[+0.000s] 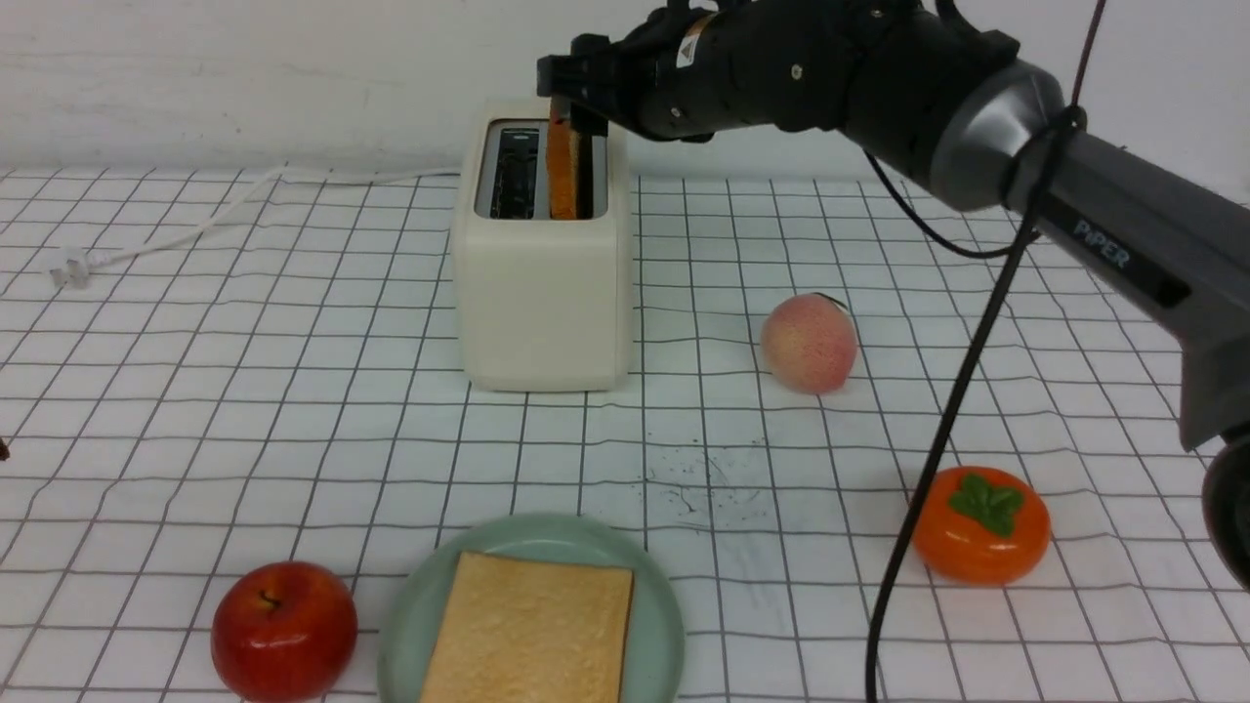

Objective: Take toasted bread from bread machine on white checkered table place on plate.
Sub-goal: 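Grasp the toast slice in the toaster and pull it up out of the slot with the right gripper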

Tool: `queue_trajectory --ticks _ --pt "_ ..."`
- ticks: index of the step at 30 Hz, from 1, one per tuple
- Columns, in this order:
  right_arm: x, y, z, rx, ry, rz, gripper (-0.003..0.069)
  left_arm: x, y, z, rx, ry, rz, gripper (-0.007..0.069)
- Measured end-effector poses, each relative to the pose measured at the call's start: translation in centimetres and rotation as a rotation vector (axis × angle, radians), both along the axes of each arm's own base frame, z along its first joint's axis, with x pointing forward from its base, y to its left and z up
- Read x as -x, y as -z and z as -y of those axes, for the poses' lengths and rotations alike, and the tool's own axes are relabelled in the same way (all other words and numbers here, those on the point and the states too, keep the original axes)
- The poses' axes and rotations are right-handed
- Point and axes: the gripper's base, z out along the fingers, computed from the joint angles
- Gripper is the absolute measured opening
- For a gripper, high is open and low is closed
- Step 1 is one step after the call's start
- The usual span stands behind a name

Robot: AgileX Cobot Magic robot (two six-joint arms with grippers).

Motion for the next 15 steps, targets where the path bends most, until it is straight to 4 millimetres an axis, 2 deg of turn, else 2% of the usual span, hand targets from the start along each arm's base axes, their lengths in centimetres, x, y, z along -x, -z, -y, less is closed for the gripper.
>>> queue_trajectory --ticks 5,9,15 --pt "-0.4 2.1 -1.5 0.003 -0.018 -0.006 0.0464 0.0 0.0 0.0 0.003 0.002 -0.003 -0.0013" --pt "-0.4 2.7 -2.4 -0.004 -0.028 0.033 0.0464 0.0 0.0 0.0 0.008 0.003 -0.005 -0.0013" --pt "-0.8 3.6 -2.6 0.022 -0.028 0.053 0.0456 0.0 0.0 0.0 0.01 0.004 -0.006 -0.0013"
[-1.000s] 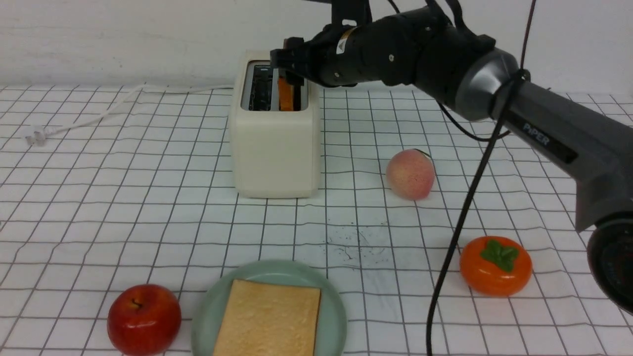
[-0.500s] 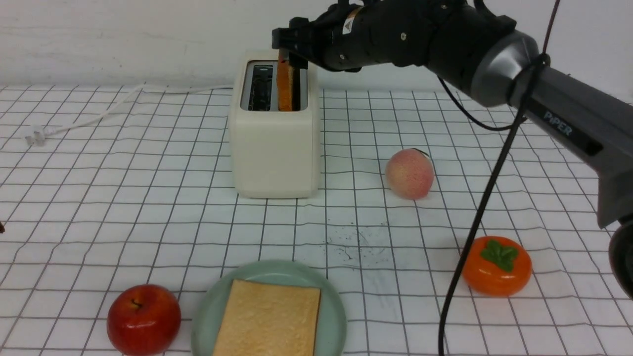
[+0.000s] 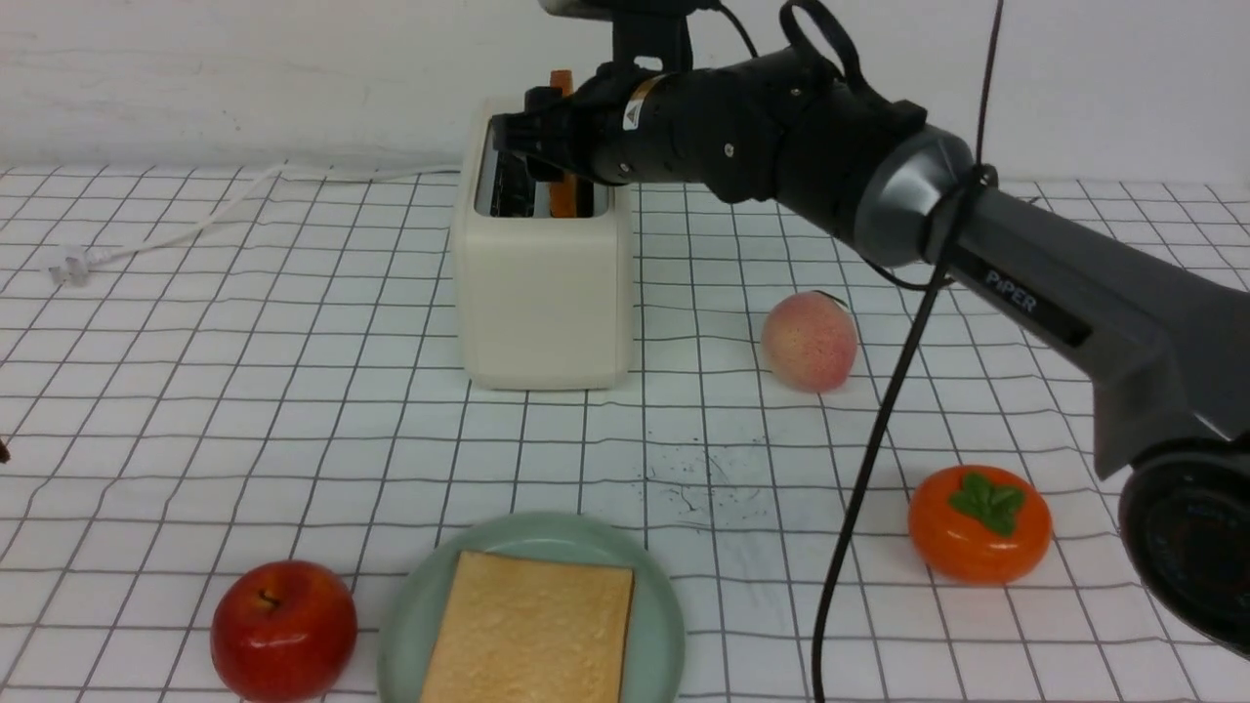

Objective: Take toasted bread from bread machine on white checkered table place on plate.
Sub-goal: 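Grasp the toast slice in the toaster and pull it up out of the slot with the right gripper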

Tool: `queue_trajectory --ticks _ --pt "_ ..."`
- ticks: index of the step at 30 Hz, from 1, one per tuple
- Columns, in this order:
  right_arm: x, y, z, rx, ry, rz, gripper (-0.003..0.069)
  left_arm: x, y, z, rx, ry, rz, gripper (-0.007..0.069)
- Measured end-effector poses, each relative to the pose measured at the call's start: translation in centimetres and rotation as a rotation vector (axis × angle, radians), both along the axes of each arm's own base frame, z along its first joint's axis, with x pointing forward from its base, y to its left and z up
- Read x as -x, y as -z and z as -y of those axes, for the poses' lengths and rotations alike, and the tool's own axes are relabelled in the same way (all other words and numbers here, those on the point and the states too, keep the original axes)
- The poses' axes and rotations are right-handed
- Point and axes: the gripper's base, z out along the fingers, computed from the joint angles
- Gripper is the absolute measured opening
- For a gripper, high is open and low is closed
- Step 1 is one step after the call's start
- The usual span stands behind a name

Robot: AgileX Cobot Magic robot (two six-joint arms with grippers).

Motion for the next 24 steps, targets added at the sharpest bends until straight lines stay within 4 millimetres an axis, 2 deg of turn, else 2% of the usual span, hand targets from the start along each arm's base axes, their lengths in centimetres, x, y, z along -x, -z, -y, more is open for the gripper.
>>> queue_trajectory --ticks 3,8,12,15,20,24 --pt "-0.2 0.3 0.1 0.046 0.0 0.022 0.0427 0.0 0.0 0.0 0.002 0.001 -0.001 -0.0013" --pt "-0.3 0.3 0.2 0.088 0.0 0.048 0.0333 0.0 0.0 0.0 0.002 0.001 -0.002 -0.0013" --pt "-0.3 0.3 0.3 0.111 -0.001 0.063 0.0177 0.0 0.0 0.0 0.002 0.001 -0.002 -0.0013" --pt "-0.3 0.3 0.3 0.114 -0.001 0.068 0.0111 0.0 0.0 0.0 0.002 0.001 -0.002 -0.0013" --pt "-0.3 0.2 0.3 0.109 -0.001 0.077 0.0104 0.0 0.0 0.0 0.002 0.001 -0.002 -0.0013" --pt "0.4 -1.9 0.7 0.07 0.002 0.089 0.0104 0.0 0.0 0.0 0.002 0.001 -0.002 -0.0013"
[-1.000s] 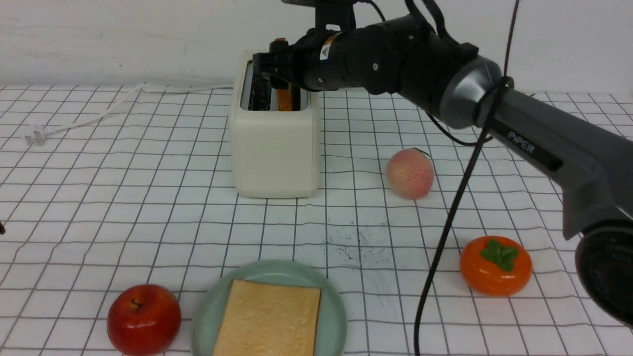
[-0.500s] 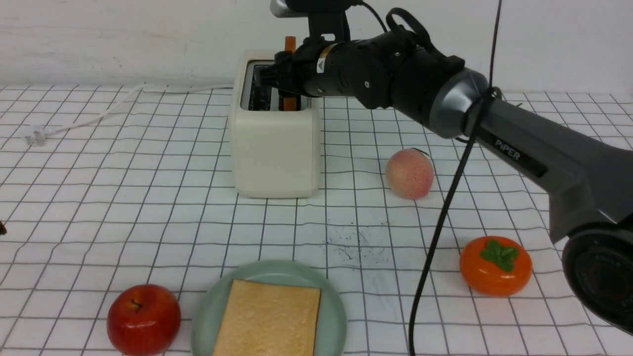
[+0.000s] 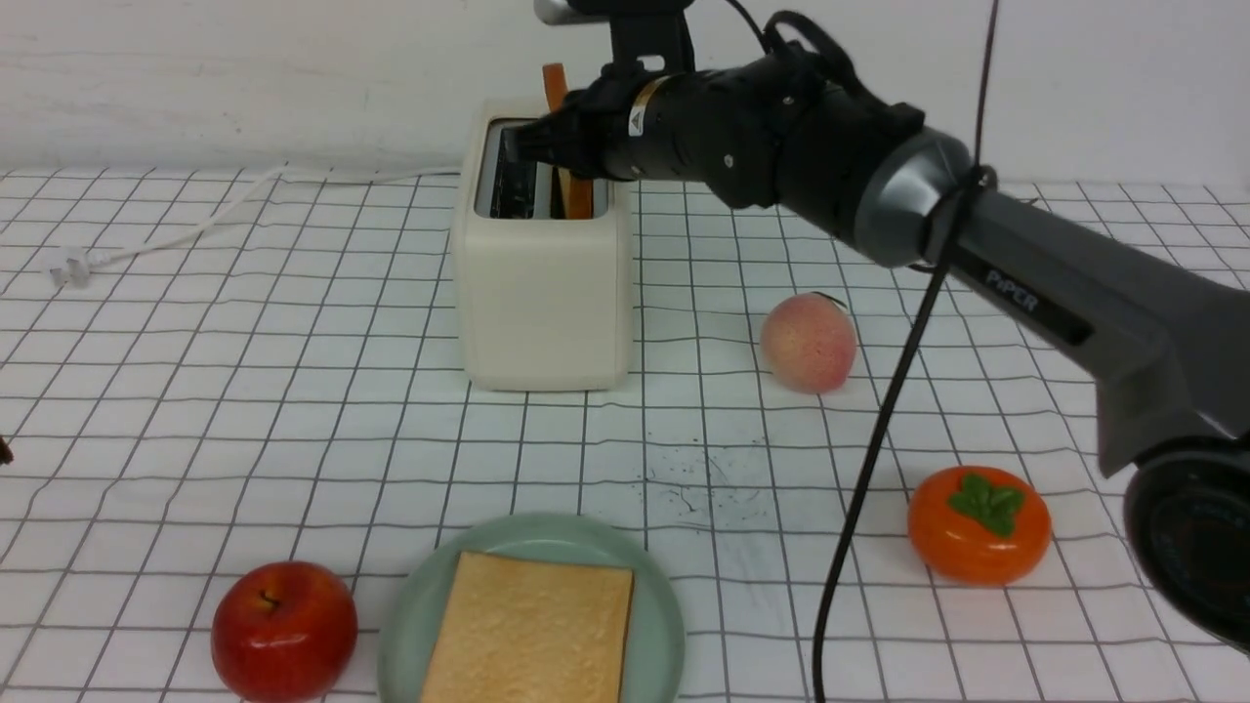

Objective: Take toasted bread from bread machine on white checkered table place on plate.
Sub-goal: 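Grasp the toast slice in the toaster and pull it up out of the slot with the right gripper, then place the held slice of bread on top of the slice on the plate with the right gripper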

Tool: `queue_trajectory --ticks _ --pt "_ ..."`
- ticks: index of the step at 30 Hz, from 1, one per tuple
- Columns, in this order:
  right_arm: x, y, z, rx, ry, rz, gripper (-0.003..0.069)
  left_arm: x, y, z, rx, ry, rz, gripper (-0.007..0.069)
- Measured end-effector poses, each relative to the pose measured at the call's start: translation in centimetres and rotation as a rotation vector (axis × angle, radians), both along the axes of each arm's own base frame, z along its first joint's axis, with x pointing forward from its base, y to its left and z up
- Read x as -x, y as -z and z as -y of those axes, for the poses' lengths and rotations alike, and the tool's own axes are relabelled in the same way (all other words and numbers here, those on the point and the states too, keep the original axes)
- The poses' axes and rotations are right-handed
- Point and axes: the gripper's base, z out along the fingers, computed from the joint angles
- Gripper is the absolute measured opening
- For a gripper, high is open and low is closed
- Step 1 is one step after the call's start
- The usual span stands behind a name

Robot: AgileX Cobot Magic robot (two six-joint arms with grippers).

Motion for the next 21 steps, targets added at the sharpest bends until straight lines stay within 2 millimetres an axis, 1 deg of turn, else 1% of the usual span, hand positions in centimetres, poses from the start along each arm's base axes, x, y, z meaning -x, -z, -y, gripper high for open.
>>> queue_trajectory --ticks 1,4,5,6,7,8,9,10,13,14,15,16,20,21 --pt "0.4 -1.2 0.2 -0.018 0.0 0.01 0.0104 0.0 0.0 0.0 0.0 0.0 0.0 -0.0013" --pt "2.4 -5.6 1.2 -0.066 -0.004 0.047 0.0104 0.0 0.0 0.0 0.0 0.0 0.0 -0.0013" --pt "3.4 -7.4 1.7 -0.075 -0.006 0.054 0.0104 0.0 0.0 0.0 0.0 0.001 -0.002 -0.0013" --pt "4.8 -9.4 2.3 -0.068 -0.014 0.053 0.0104 0.0 0.1 0.0 -0.003 0.001 -0.005 -0.0013" --pt "5.0 -9.6 2.3 -0.066 -0.015 0.05 0.0104 0.0 0.1 0.0 -0.003 0.002 -0.006 -0.0013" --pt "6.8 -11.5 3.1 -0.023 -0.032 0.027 0.0104 0.0 0.2 0.0 -0.012 0.005 -0.023 -0.0013" --pt "7.4 -11.9 3.4 -0.006 -0.037 0.017 0.0104 0.0 0.3 0.1 -0.013 0.006 -0.025 -0.0013" --pt "9.3 -13.1 4.3 0.076 -0.063 -0.037 0.0104 0.0 0.5 0.1 -0.024 0.012 -0.05 -0.0013" --pt "12.3 -13.7 5.8 0.246 -0.148 -0.169 0.0104 0.1 1.1 0.2 -0.052 0.026 -0.109 -0.0013" --pt "12.5 -13.7 5.9 0.255 -0.154 -0.177 0.0104 0.1 1.2 0.2 -0.056 0.028 -0.118 -0.0013" --pt "13.4 -13.6 6.3 0.311 -0.197 -0.238 0.0104 0.2 1.4 0.2 -0.066 0.033 -0.139 -0.0013" --pt "14.1 -13.6 6.5 0.343 -0.233 -0.262 0.0104 0.2 1.6 0.3 -0.074 0.038 -0.157 -0.0013" --pt "16.2 -14.5 7.4 0.35 -0.299 -0.277 0.0104 0.3 1.8 0.3 -0.084 0.042 -0.177 -0.0013" --pt "17.2 -14.4 7.9 0.348 -0.312 -0.293 0.0104 0.3 1.8 0.3 -0.084 0.041 -0.176 -0.0013"
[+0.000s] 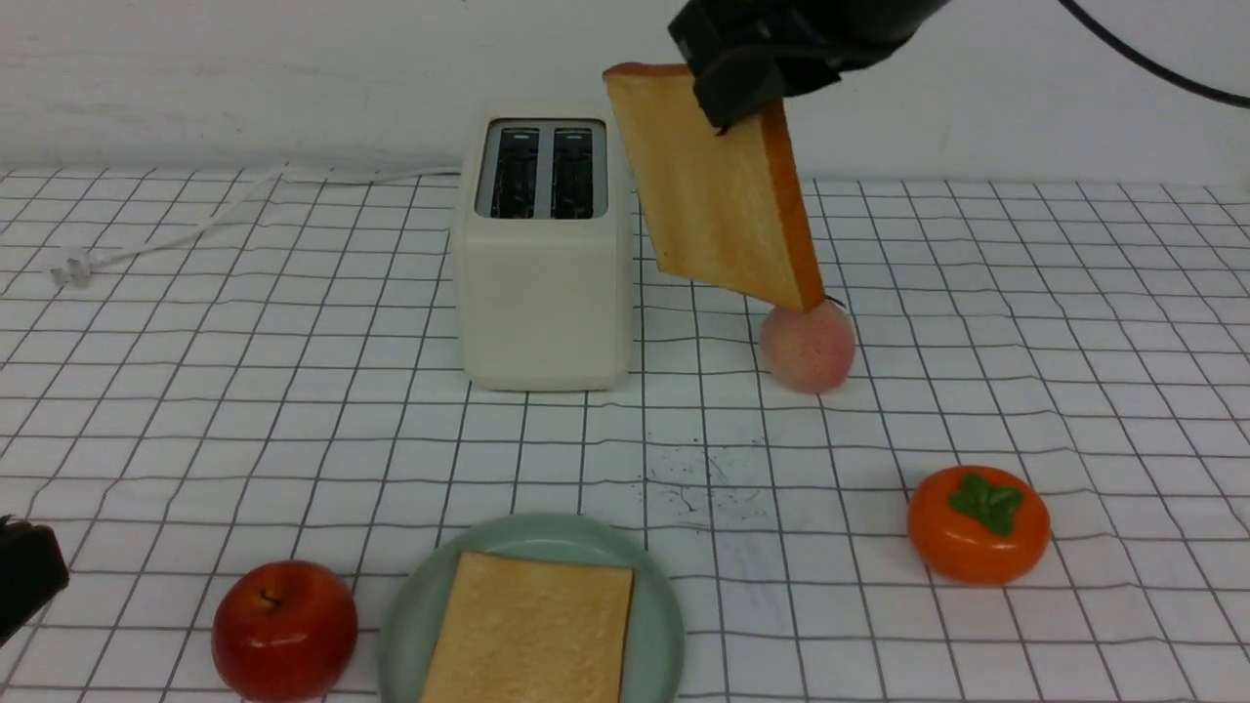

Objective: Take toasted bread from bread machine on white checkered table place on plate.
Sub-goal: 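Place the held slice of bread on top of the slice on the plate with the right gripper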

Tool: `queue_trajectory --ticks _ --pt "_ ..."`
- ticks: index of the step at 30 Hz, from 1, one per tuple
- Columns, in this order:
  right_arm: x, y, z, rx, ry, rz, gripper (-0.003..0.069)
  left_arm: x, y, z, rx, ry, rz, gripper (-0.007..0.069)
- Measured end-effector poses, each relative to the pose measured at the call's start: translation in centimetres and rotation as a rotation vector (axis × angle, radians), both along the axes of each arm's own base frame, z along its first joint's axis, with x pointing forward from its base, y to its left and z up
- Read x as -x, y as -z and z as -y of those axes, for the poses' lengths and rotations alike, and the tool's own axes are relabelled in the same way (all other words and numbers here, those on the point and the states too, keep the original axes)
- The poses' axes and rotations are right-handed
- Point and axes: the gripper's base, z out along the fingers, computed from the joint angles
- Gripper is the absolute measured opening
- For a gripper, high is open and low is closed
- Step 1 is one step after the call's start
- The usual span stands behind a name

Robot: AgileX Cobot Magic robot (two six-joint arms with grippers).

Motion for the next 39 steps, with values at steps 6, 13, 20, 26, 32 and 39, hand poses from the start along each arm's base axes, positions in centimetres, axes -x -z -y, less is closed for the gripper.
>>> queue_trajectory --ticks 6,13,20,26,32,39 --pt "4.3 4.0 1.9 0.018 -0.051 -0.186 0.0104 0.0 -0.1 0.0 0.003 -0.002 0.007 -0.0013" --pt "4.9 12.0 -1.4 -0.204 -0.259 -0.425 0.0104 0.0 -0.1 0.0 0.005 -0.002 0.01 -0.0013" --pt "2.1 15.9 -3.3 -0.384 -0.31 -0.527 0.0104 0.0 -0.1 0.0 0.005 -0.002 0.01 -0.0013" --pt "-0.9 20.3 -4.2 -0.468 -0.27 -0.614 0.0104 0.0 -0.1 0.0 0.005 -0.002 0.01 -0.0013" --pt "-2.1 23.5 -4.7 -0.458 -0.235 -0.658 0.0104 0.0 -0.1 0.0 0.005 -0.002 0.009 -0.0009" --pt "-3.5 24.7 -4.2 -0.401 -0.151 -0.571 0.0131 0.0 -0.1 0.0 0.005 -0.002 0.009 -0.0008"
